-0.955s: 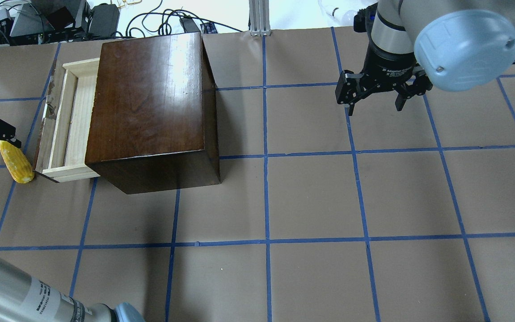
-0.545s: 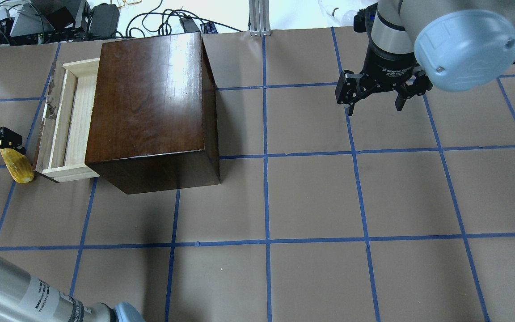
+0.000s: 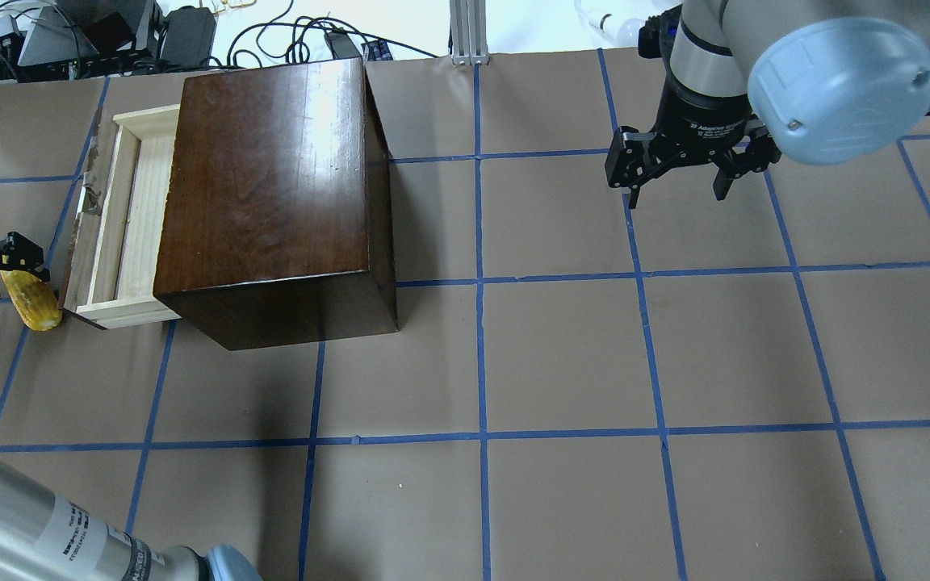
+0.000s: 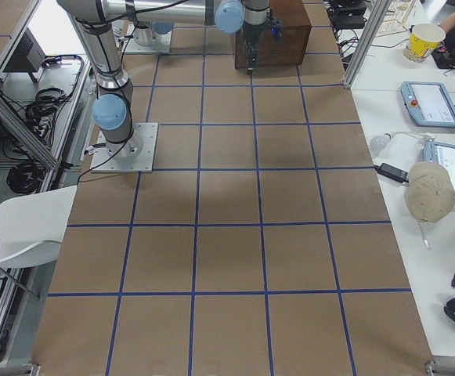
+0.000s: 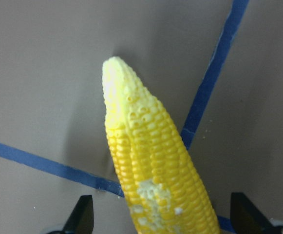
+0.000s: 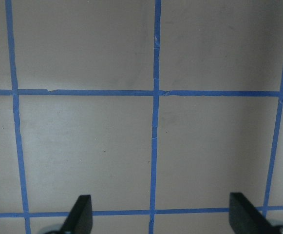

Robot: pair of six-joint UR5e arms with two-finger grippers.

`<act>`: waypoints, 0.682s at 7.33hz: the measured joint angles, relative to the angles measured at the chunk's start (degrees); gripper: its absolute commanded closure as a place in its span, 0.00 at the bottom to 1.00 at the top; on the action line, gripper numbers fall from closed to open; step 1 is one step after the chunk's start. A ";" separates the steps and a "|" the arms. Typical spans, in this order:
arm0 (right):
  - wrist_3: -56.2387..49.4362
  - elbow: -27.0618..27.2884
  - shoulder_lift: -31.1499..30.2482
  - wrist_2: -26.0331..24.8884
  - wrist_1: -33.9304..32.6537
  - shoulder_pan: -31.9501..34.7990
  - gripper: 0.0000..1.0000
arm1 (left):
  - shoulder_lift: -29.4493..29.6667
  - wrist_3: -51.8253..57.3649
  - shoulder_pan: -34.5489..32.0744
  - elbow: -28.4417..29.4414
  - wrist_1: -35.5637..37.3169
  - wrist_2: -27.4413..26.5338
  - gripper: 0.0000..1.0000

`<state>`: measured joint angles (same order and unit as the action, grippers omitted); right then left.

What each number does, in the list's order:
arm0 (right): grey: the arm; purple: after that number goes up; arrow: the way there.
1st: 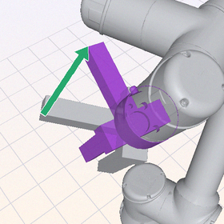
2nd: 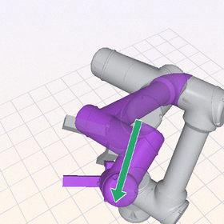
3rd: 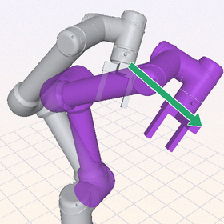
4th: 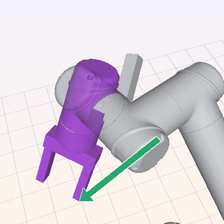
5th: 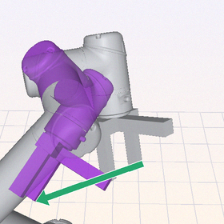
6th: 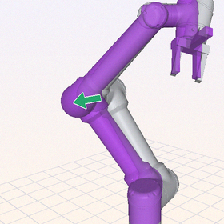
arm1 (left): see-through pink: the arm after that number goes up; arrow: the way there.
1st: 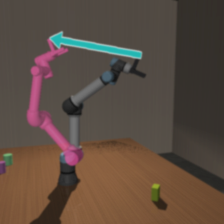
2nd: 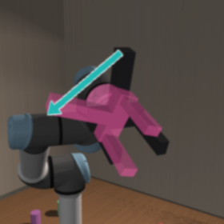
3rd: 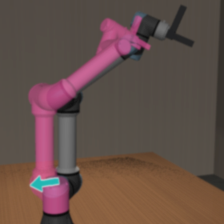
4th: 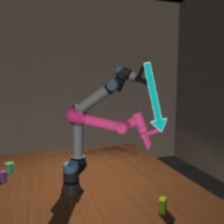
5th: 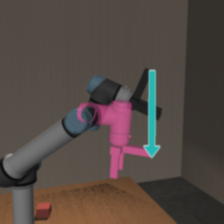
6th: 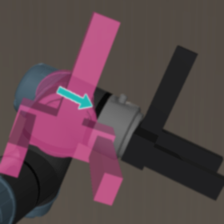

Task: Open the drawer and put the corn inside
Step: 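Lower the left gripper and grasp the yellow corn cob, then lift the corn with the left gripper and carry it over the drawer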

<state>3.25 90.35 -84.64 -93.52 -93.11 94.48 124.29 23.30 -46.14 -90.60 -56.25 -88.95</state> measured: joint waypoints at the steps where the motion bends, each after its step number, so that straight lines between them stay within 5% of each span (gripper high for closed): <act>1: 0.00 0.00 0.00 0.00 0.02 0.00 0.00 | 0.00 0.05 0.00 0.02 -0.02 -0.05 0.88; 5: 0.00 0.00 0.00 0.00 0.03 0.00 0.00 | -0.36 0.49 -0.01 0.28 -0.53 0.02 1.00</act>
<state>3.25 90.35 -84.64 -93.52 -93.08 94.48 123.93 23.79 -46.16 -90.33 -56.77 -88.93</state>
